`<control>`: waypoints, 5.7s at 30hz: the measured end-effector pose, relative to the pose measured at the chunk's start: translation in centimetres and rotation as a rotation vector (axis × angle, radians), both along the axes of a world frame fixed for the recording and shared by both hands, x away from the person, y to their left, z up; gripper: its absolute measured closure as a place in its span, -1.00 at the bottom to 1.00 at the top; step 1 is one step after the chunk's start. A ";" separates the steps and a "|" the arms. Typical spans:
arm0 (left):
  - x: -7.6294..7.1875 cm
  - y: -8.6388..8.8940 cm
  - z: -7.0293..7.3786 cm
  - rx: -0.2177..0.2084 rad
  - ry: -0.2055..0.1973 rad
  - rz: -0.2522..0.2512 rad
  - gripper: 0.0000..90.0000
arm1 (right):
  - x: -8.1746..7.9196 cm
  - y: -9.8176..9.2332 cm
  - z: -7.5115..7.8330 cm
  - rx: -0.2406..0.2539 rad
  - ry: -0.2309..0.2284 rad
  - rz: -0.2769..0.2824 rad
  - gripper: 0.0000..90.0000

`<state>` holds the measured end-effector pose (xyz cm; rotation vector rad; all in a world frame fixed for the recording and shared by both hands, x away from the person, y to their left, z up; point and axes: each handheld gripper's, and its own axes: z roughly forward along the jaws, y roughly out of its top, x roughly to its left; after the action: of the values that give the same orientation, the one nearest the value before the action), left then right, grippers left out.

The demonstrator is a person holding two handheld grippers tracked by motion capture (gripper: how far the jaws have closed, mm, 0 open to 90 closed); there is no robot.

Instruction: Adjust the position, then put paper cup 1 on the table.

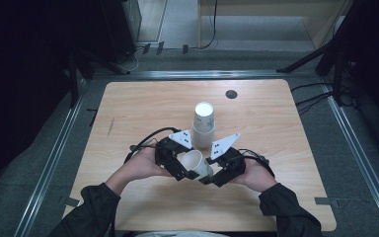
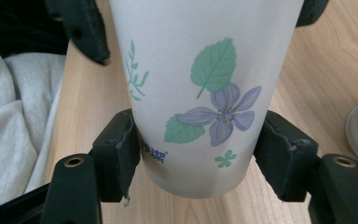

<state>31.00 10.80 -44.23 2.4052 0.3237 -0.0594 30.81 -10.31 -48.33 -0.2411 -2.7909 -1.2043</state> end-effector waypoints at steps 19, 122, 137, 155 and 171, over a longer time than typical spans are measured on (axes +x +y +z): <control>-0.7 2.4 0.3 -0.203 0.012 0.128 -0.74 | 0.8 -0.7 1.4 0.099 -0.002 0.000 -0.22; 7.3 15.1 -2.1 -0.109 -0.107 0.539 -0.44 | 1.3 -5.0 0.5 0.057 -0.063 -0.310 -0.46; 8.5 17.0 -4.4 -0.008 -0.104 0.647 -0.45 | 1.4 -4.8 0.2 0.045 -0.051 -0.286 -0.44; 8.9 17.3 -5.6 0.050 -0.077 0.655 -0.50 | 1.3 -4.6 0.1 0.039 -0.057 -0.281 -0.44; 8.8 16.9 -5.6 0.033 -0.040 0.631 -0.68 | 1.4 -4.8 0.2 0.042 -0.066 -0.279 -0.44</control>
<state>39.82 27.70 -49.84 2.2258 1.0491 0.2799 32.16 -15.13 -48.09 -0.6163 -2.8557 -1.3468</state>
